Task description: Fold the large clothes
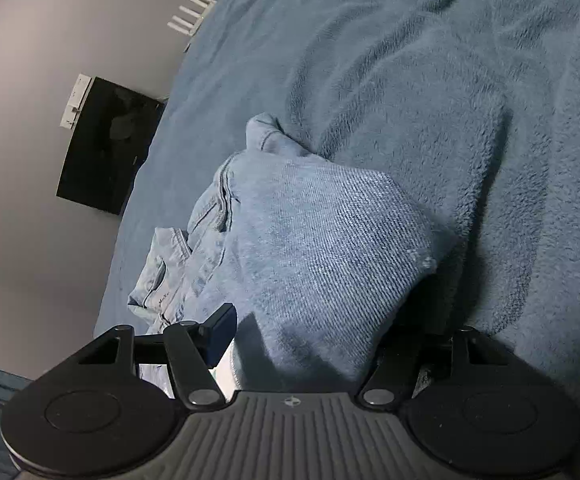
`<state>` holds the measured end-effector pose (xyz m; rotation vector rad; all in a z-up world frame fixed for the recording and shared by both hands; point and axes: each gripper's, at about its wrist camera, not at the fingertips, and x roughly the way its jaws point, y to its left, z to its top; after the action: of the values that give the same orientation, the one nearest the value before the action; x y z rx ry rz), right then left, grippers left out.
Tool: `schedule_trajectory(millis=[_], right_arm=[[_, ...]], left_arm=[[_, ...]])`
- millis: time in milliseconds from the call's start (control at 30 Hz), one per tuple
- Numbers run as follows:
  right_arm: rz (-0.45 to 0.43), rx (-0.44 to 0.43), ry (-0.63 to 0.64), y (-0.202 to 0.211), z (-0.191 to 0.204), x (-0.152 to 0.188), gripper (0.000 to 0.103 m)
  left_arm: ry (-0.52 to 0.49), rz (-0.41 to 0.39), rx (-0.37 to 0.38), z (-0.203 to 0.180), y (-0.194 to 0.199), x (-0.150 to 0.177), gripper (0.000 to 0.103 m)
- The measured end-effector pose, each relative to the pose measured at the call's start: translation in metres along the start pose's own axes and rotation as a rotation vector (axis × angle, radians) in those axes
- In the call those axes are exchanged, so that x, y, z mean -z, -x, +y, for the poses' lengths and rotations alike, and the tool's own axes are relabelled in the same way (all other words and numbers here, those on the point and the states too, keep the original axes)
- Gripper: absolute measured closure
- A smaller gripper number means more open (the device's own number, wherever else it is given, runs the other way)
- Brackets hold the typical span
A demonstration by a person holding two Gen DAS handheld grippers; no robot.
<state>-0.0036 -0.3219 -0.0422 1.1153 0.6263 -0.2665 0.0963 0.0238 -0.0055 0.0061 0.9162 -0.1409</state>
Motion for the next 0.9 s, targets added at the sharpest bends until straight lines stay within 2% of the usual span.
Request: schedule_trajectory(millis=[133, 200, 300, 367, 467, 600, 633, 700, 733, 800, 900], right_arm=[[-0.014, -0.001, 0.056, 0.005, 0.008, 0.001, 0.036], [-0.012, 0.013, 0.012, 0.002, 0.002, -0.002, 0.035], [-0.027, 0.004, -0.075, -0.003, -0.008, -0.004, 0.035], [-0.031, -0.021, -0.118, -0.007, -0.014, -0.004, 0.035], [-0.046, -0.052, -0.142, -0.011, -0.018, -0.006, 0.035], [-0.061, -0.080, -0.127, -0.016, -0.017, -0.008, 0.034], [-0.065, -0.083, -0.106, -0.016, -0.014, -0.008, 0.035], [-0.075, -0.085, -0.045, -0.015, -0.005, -0.006, 0.039], [-0.085, -0.084, -0.008, -0.014, 0.000, -0.005, 0.040], [-0.106, -0.088, 0.075, -0.009, 0.012, 0.000, 0.041], [-0.135, -0.076, 0.209, -0.005, 0.030, 0.008, 0.041]], left_arm=[[0.023, -0.017, 0.017, 0.002, 0.000, -0.002, 0.016], [0.038, -0.064, 0.028, 0.002, 0.007, -0.003, 0.016], [0.055, -0.177, 0.083, -0.004, 0.025, -0.008, 0.016], [-0.006, -0.201, 0.100, -0.021, 0.028, -0.016, 0.016], [-0.101, -0.179, 0.071, -0.050, 0.015, -0.024, 0.016], [-0.123, -0.154, 0.070, -0.066, -0.008, -0.033, 0.016], [-0.139, -0.146, 0.074, -0.069, -0.013, -0.034, 0.016], [-0.176, -0.068, 0.055, -0.071, -0.034, -0.035, 0.014], [-0.171, -0.055, 0.055, -0.070, -0.042, -0.033, 0.009], [-0.164, -0.061, 0.047, -0.065, -0.051, -0.028, 0.004], [-0.139, -0.069, 0.067, -0.060, -0.051, -0.028, 0.003]])
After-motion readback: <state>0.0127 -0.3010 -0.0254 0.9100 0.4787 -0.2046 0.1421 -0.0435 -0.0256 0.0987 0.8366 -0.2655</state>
